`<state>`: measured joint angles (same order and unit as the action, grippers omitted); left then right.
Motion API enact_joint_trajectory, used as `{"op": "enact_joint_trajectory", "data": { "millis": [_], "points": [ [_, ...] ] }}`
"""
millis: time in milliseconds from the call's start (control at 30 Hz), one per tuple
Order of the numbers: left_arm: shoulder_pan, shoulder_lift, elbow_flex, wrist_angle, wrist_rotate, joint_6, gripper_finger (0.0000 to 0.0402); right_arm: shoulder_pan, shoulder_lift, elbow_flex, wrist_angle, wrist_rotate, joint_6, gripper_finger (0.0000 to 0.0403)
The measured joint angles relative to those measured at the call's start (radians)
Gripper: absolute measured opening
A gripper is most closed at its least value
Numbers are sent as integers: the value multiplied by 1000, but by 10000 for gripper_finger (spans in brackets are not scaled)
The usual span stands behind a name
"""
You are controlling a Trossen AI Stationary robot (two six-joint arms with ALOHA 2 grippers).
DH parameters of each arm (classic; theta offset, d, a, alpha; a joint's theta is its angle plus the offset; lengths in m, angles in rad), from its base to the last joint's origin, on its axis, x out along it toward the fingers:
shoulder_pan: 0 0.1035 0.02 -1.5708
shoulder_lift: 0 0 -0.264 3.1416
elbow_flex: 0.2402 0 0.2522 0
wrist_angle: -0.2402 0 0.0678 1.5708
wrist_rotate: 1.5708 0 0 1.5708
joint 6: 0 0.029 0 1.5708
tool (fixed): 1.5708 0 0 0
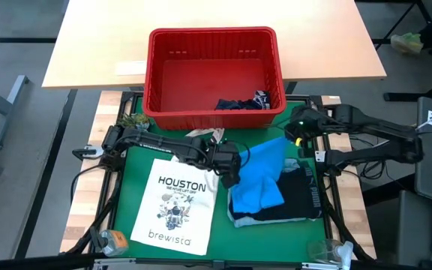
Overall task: Fold Laundry from Bin
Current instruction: Fold the blue short
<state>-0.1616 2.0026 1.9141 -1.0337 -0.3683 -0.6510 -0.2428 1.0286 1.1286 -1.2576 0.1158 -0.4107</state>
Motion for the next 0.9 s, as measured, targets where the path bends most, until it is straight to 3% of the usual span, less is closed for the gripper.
{"op": "enact_joint_trajectory", "data": {
  "millis": [533,900],
  "points": [
    [-35,0,0,1,-15,57,22,0,82,0,-2,-59,-14,7],
    [-13,102,0,10,-85,126,23,0,82,0,6,24,-14,8]
  ]
}}
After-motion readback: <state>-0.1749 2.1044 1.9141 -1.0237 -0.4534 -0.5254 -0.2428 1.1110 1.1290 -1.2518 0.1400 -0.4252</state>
